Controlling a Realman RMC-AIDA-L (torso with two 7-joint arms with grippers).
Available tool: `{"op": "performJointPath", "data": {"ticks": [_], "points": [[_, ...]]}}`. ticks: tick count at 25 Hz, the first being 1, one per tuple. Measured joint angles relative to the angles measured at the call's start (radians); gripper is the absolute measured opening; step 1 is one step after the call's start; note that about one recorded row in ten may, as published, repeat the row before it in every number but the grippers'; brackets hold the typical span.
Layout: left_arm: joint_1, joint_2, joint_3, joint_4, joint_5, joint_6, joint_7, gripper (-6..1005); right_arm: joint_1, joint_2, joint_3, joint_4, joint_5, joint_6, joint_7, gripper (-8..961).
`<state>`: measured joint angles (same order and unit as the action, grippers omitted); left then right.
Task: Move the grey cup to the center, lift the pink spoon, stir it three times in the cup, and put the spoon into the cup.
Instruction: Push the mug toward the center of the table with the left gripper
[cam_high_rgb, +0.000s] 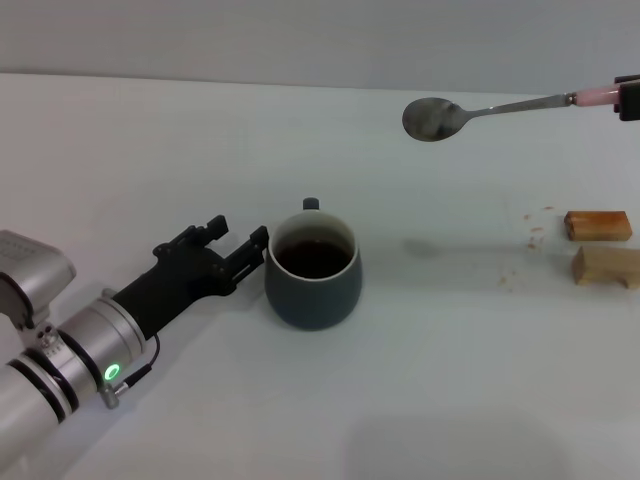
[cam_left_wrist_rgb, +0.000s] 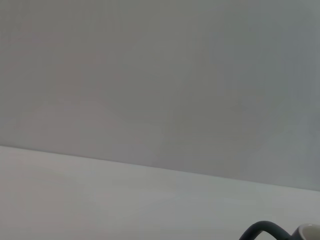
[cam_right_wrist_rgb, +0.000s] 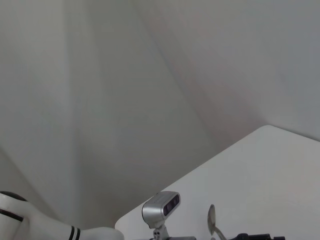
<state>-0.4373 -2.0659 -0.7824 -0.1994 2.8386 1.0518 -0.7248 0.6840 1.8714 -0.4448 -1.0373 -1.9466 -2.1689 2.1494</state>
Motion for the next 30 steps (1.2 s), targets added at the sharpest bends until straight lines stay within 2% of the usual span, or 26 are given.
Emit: {"op": "performJointPath", "data": {"ticks": [15,20,24,30], "points": [[0.009,-0.002,0.056,-0.077,0.001,-0.011,-0.011,693,0.006,0.000,-0.034,0.022,-0.002,0.017,-0.008,101],[0.009,-0.001,0.061,-0.095,0.001,-0.013,-0.013,693,0.008,-0.006,-0.038,0.029,-0.007,0.038,-0.012,102],[0.009,0.005,0.042,-0.095,-0.003,-0.009,-0.013,693,0.008,-0.019,-0.044,0.033,-0.012,0.053,-0.014,102],[0.009,0.021,-0.084,-0.085,-0.001,0.012,0.001,694,0.020,-0.059,-0.067,0.084,-0.032,0.078,-0.014,102]]}}
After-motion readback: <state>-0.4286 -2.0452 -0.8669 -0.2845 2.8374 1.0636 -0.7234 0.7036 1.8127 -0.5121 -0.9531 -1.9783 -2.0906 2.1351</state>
